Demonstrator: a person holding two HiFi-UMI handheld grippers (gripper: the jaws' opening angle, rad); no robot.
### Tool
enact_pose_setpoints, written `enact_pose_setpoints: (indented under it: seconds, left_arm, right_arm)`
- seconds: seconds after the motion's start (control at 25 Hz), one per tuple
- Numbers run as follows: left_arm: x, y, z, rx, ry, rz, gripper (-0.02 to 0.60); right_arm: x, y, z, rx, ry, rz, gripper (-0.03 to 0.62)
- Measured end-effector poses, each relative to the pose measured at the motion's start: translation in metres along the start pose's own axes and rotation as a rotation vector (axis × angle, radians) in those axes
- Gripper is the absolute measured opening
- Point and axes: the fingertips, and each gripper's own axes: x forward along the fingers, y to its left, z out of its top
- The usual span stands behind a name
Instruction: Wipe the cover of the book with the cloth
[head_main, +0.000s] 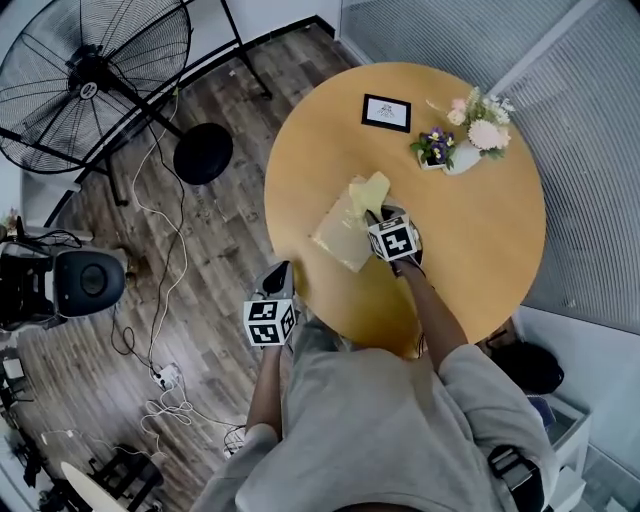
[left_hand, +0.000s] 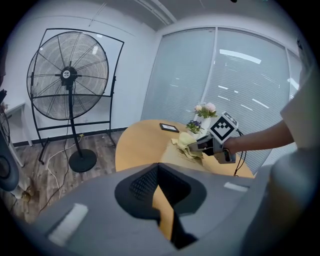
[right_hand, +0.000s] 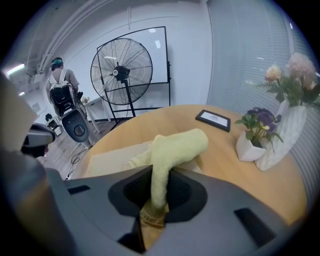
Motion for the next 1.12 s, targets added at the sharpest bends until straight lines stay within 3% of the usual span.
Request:
enact_pose_setpoints:
  seconds: [1.12]
  left_arm:
    - [0.013,-0.020,0.013,0.058,0.006,-0.077,0.011]
  right_arm:
    - [-0.039,-0.083,-0.052,0.067,0.075,-0.169,0.066]
